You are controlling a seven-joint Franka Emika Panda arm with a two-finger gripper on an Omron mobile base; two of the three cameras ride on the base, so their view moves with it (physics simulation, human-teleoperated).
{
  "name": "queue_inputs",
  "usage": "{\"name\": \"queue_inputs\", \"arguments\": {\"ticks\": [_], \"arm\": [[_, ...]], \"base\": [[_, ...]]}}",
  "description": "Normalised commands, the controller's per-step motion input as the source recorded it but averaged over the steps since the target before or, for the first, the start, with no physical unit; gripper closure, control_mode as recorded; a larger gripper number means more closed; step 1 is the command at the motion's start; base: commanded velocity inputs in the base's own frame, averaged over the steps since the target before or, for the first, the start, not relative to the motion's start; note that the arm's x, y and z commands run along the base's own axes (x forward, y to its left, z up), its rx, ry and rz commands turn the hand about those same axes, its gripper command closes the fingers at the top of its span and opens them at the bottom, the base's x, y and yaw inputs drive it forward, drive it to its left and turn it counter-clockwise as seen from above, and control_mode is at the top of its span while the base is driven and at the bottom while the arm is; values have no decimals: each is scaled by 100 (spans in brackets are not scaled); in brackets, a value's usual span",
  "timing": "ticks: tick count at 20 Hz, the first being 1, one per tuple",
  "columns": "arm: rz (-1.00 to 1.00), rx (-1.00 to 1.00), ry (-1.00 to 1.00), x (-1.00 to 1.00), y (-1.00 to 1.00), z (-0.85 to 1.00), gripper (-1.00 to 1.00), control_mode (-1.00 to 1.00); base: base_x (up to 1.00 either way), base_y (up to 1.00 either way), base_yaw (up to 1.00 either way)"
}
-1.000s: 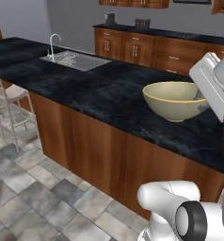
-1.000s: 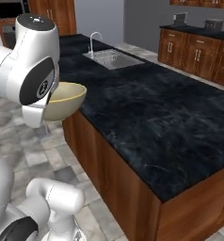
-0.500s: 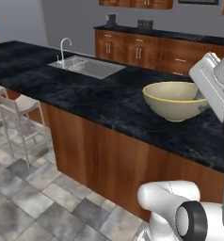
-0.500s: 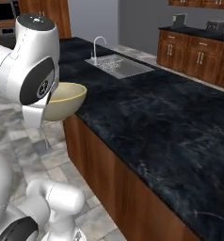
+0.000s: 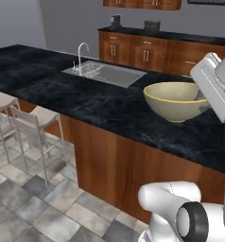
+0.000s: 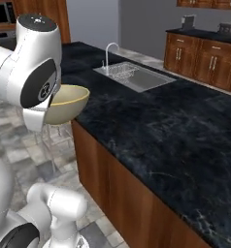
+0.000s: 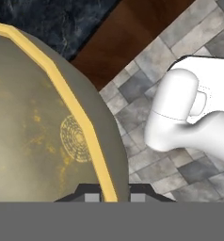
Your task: Pick up the bowls from the cabinet and place each bowl in front of a stool on the dining counter.
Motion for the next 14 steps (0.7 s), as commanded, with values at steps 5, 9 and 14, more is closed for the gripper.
{"name": "queue_inputs", "arguments": {"ticks": [5, 9, 14], "arm": [[0, 0, 0, 0, 0, 0, 100, 100], [0, 0, 0, 0, 0, 0, 100, 100], [0, 0, 0, 0, 0, 0, 100, 100]], "base": [[55, 100, -9], [61, 100, -8], [68, 100, -11]]}}
